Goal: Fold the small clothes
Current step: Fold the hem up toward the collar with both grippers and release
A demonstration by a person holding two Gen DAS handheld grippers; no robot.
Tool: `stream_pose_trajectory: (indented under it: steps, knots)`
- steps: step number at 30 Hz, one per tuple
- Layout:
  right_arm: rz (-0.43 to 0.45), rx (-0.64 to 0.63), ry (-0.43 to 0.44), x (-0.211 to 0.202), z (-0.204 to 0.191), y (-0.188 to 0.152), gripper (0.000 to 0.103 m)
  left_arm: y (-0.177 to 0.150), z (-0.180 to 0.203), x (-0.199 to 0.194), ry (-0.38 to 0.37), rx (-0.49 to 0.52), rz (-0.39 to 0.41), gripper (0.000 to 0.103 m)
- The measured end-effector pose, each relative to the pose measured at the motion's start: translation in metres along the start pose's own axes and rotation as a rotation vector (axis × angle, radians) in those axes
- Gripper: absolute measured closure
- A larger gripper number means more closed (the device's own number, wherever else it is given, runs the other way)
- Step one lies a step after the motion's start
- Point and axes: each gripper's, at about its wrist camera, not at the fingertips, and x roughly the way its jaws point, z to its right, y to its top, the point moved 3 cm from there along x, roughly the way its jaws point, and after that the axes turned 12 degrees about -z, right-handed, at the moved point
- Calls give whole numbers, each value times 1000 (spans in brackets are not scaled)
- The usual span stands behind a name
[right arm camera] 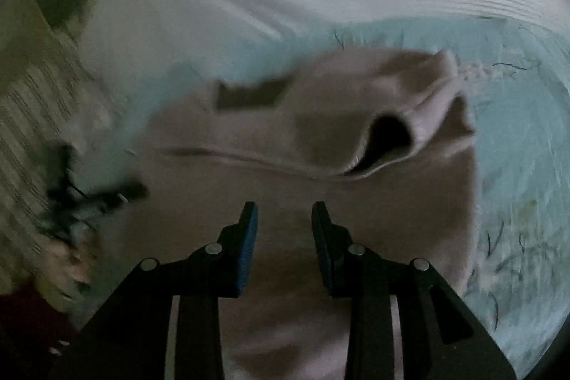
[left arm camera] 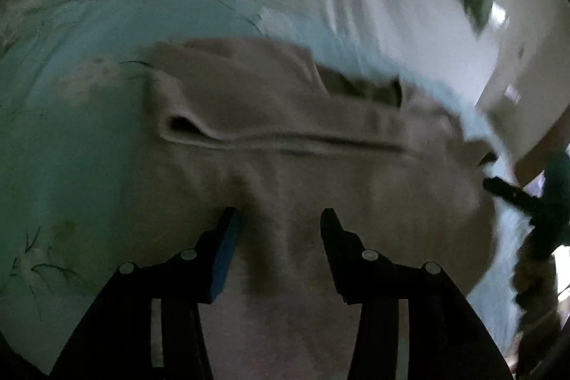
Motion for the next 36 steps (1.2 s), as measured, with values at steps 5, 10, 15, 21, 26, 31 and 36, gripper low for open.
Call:
stream_pose_trajectory:
  steps: [5, 10, 15, 21, 26, 31, 36]
  knots:
    - [23, 85, -105, 12, 34, 46, 71, 40, 0, 23, 112, 11, 6, 56]
    - [200, 259, -149, -18, 71, 69, 57, 104, -34, 25, 199, -80, 44, 60]
    - [232, 295, -87, -38, 60, 35, 56, 102, -63, -12, 160, -178, 117, 54]
    - [225, 263, -8, -48, 28, -16, 56, 20, -53, -37, 43, -179, 118, 52]
    - [239, 286, 62, -45, 0, -56, 55, -64, -31, -62, -99, -218, 133, 49]
    - [201, 314, 104, -39, -8, -93, 54, -127, -21, -62, -170, -294, 96, 40]
    - [210, 356, 123, -46, -14, -116, 53, -147, -12, -38, -221, -342, 21, 40]
